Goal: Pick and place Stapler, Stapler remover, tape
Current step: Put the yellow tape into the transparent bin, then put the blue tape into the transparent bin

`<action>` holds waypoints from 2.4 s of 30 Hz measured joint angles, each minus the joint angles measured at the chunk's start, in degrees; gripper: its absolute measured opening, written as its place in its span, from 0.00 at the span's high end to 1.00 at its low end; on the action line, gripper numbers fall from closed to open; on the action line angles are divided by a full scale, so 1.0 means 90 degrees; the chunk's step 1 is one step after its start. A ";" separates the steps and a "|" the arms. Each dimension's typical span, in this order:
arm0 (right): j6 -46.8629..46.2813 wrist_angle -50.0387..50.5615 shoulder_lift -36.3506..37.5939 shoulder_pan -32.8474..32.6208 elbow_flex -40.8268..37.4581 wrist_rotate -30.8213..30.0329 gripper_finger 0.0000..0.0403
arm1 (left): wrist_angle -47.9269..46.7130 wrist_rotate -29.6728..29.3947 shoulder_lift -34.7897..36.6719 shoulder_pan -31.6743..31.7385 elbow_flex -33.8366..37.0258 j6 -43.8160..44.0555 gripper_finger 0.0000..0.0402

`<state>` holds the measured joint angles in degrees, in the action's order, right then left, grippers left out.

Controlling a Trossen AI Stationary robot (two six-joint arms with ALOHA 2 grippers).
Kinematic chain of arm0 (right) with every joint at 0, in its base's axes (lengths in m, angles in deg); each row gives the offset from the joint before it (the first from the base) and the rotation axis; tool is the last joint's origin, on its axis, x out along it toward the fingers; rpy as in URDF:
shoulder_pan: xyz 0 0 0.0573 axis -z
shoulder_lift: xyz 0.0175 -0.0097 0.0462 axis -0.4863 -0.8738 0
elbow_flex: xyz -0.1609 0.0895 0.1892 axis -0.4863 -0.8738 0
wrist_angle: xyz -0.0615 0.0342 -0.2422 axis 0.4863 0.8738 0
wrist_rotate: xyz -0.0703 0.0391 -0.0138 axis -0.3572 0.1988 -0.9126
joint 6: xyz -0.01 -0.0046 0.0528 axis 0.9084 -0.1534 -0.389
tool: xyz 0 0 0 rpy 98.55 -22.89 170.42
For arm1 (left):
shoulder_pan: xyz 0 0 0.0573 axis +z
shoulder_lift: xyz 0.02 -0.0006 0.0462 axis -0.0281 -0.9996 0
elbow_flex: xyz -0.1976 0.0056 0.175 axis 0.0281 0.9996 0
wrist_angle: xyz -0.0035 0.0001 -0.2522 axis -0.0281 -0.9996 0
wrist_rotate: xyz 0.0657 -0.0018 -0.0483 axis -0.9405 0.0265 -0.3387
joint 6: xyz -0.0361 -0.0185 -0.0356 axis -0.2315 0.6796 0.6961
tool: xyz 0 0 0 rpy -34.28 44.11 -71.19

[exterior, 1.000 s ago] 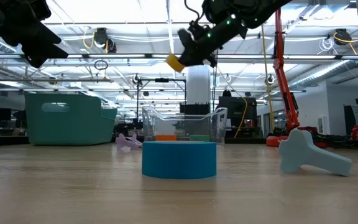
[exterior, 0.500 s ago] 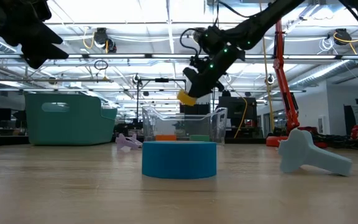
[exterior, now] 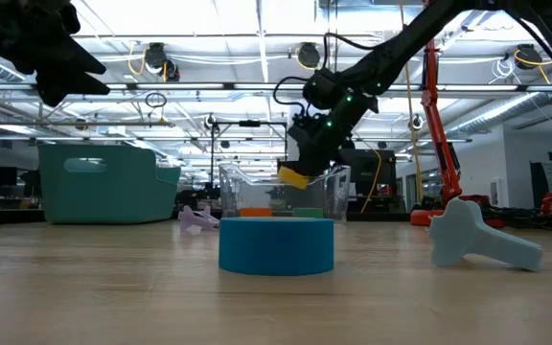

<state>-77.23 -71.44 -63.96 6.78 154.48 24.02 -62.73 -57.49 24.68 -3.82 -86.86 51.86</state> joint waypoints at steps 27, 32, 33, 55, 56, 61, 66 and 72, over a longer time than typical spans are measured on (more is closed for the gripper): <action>0.0492 0.0037 -0.0373 -0.0040 0.0011 -0.0051 0.83 | 0.0002 -0.0046 -0.0002 0.0000 0.0000 0.0031 0.50; 0.0492 0.0038 -0.0378 -0.0039 0.0008 -0.0053 0.77 | 0.0000 -0.0046 0.0000 0.0000 0.0000 0.0029 0.50; 0.0492 0.0036 -0.0378 -0.0039 0.0008 -0.0055 0.76 | 0.0002 -0.0046 0.0000 0.0000 0.0000 0.0028 0.50; 0.0527 -0.0424 0.1657 -0.0728 -0.0019 0.1380 0.72 | 0.0005 -0.0044 -0.0002 0.0000 0.0000 0.0039 0.50; 0.0558 -0.0349 0.1809 -0.0900 -0.0019 0.1487 0.73 | 0.0009 -0.0044 -0.0001 -0.0001 0.0000 0.0037 0.50; 0.0229 0.0322 0.2251 -0.1788 -0.0011 0.1522 0.81 | 0.0022 -0.0039 0.0000 -0.0001 0.0000 0.0027 0.50; -0.0383 0.0434 0.2247 -0.2971 -0.0021 0.1496 0.92 | 0.0022 -0.0034 0.0000 0.0000 0.0000 0.0000 0.50; -0.1151 0.0751 0.2136 -0.4165 -0.0023 0.0701 0.99 | 0.0029 -0.0002 -0.0002 0.0000 0.0000 0.0135 0.50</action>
<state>-87.59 -64.68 -44.74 -30.70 154.27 30.33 -62.47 -57.51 24.67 -3.82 -86.86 53.07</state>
